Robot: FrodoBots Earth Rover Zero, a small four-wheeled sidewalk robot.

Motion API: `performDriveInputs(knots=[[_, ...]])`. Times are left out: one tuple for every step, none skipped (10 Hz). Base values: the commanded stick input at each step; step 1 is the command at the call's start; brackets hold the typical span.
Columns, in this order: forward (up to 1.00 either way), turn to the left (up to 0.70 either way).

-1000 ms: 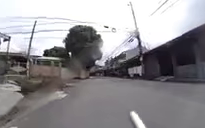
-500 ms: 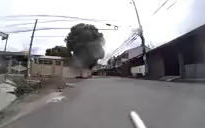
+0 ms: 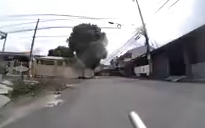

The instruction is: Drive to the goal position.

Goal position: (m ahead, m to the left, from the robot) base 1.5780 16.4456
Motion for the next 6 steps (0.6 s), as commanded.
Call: performDriveInputs(knots=[[0.70,0.00],[0.70,0.00],[0.70,0.00],[0.70,0.00],[0.70,0.00],[0.70,0.00]])
